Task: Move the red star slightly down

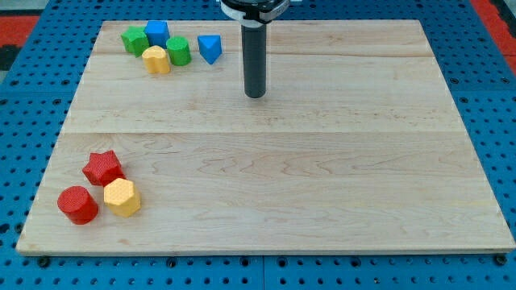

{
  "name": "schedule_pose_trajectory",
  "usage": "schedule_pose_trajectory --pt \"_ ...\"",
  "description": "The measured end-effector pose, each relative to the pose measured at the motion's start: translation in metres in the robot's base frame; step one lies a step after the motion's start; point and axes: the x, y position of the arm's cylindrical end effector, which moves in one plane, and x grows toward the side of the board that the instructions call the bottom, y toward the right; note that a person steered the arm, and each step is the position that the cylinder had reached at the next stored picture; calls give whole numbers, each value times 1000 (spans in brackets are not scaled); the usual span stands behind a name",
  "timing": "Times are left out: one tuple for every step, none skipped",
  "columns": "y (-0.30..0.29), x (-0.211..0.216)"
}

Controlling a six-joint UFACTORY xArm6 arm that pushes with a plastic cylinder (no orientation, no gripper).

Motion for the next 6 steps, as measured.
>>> schedule_pose_trajectory --pt "-6 5" --pt "-75 13" --pt "-126 13" --pt "-160 13" --pt "-183 24" --pt "-234 60"
